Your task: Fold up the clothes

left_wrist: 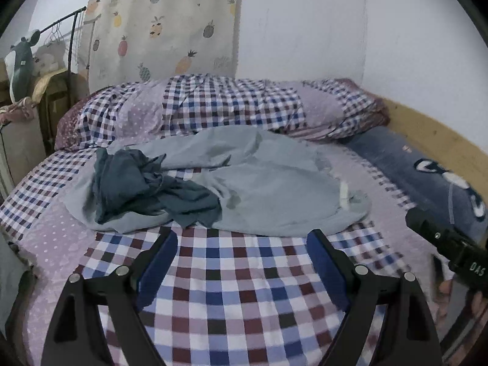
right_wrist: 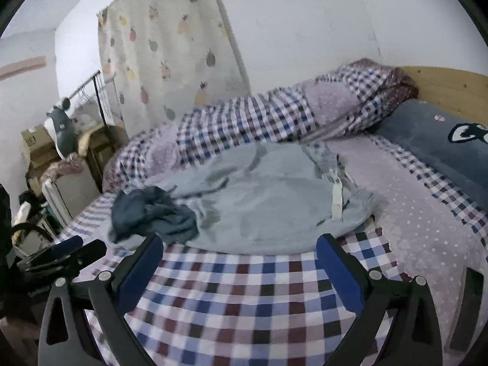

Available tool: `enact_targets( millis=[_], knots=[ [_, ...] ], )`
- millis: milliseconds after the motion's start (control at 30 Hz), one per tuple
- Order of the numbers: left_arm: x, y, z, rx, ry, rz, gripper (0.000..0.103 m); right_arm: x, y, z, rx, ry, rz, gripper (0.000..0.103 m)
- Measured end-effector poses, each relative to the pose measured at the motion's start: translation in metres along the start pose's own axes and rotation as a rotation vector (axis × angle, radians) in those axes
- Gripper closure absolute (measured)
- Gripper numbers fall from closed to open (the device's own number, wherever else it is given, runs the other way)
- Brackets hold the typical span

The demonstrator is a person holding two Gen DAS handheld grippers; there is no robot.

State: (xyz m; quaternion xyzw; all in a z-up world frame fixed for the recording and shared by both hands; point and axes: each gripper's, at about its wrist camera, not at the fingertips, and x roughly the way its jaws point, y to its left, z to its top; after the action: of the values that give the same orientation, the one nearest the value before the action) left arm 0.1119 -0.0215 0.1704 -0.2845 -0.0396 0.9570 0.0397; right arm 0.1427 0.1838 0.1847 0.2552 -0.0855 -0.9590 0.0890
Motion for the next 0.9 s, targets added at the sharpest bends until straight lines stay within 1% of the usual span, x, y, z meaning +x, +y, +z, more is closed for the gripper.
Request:
enact_targets(
  millis=[33, 167, 300, 433, 533, 633, 733, 833, 900],
  knots=[
    [0.011, -0.002, -0.003, 0.002, 0.009, 0.010, 0.014, 0.012, -0.003, 0.000, -0.001, 0.021, -0.005, 0.000],
    [0.053, -0.003, -0.014, -0.012, 0.047, 0.027, 0.013, 0.055, -0.011, -0.006, 0.000, 0.056, -0.033, 0.000],
    [0.093, 0.002, -0.027, -0.030, 0.087, 0.031, 0.013, 0.096, -0.015, -0.024, -0.026, 0.113, -0.066, 0.000],
    [0.119, 0.008, -0.040, -0.020, 0.115, 0.053, 0.013, 0.129, -0.027, -0.043, -0.007, 0.194, -0.094, 0.000],
    [0.135, 0.011, -0.046, -0.023, 0.139, 0.050, 0.014, 0.142, -0.032, -0.052, -0.008, 0.232, -0.104, 0.000],
    [0.149, 0.012, -0.053, -0.024, 0.180, 0.061, 0.014, 0.153, -0.036, -0.061, -0.013, 0.269, -0.112, 0.000],
    [0.157, 0.011, -0.060, -0.035, 0.221, 0.059, 0.013, 0.165, -0.040, -0.071, -0.018, 0.305, -0.121, 0.000],
    [0.165, 0.010, -0.068, -0.026, 0.251, 0.079, 0.013, 0.176, -0.044, -0.080, -0.023, 0.342, -0.129, 0.000],
    [0.171, 0.011, -0.072, -0.027, 0.273, 0.076, 0.013, 0.183, -0.047, -0.086, -0.026, 0.367, -0.135, 0.000]
  ],
)
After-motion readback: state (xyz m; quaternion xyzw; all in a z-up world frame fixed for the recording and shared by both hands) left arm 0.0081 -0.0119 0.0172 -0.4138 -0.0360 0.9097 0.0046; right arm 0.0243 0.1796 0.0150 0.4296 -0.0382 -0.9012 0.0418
